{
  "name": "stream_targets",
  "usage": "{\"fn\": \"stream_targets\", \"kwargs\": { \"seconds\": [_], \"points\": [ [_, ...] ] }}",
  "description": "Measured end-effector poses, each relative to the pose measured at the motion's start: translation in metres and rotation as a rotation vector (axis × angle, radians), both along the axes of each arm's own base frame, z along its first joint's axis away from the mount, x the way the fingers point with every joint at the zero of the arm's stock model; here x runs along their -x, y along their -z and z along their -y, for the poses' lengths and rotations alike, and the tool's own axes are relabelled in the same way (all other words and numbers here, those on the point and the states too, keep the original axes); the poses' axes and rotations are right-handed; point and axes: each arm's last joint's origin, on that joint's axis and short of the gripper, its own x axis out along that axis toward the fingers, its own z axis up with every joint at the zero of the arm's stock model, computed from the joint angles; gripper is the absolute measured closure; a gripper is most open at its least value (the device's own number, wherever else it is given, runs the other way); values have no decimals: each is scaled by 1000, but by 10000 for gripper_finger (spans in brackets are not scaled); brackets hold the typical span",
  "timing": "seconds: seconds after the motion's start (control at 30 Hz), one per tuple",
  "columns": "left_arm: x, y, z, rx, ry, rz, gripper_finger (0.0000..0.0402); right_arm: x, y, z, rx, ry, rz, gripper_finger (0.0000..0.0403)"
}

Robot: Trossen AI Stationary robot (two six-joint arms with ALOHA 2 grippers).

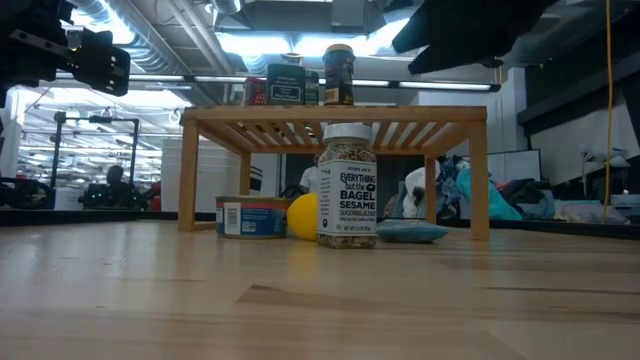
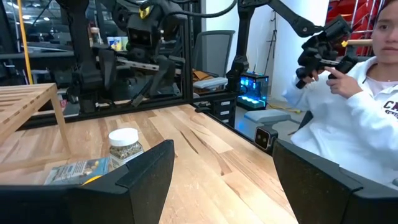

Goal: Shelf spices
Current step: Put the white seasoning bottle on the shelf

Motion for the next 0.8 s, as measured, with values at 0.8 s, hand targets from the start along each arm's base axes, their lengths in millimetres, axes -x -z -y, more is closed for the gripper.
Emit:
{"fn": "stream_targets", "kwargs": {
  "seconds": [0.8],
  "points": [
    [0, 0, 0, 0, 0, 1, 135, -30, 52, 34, -61, -172, -138, 24]
  ]
}}
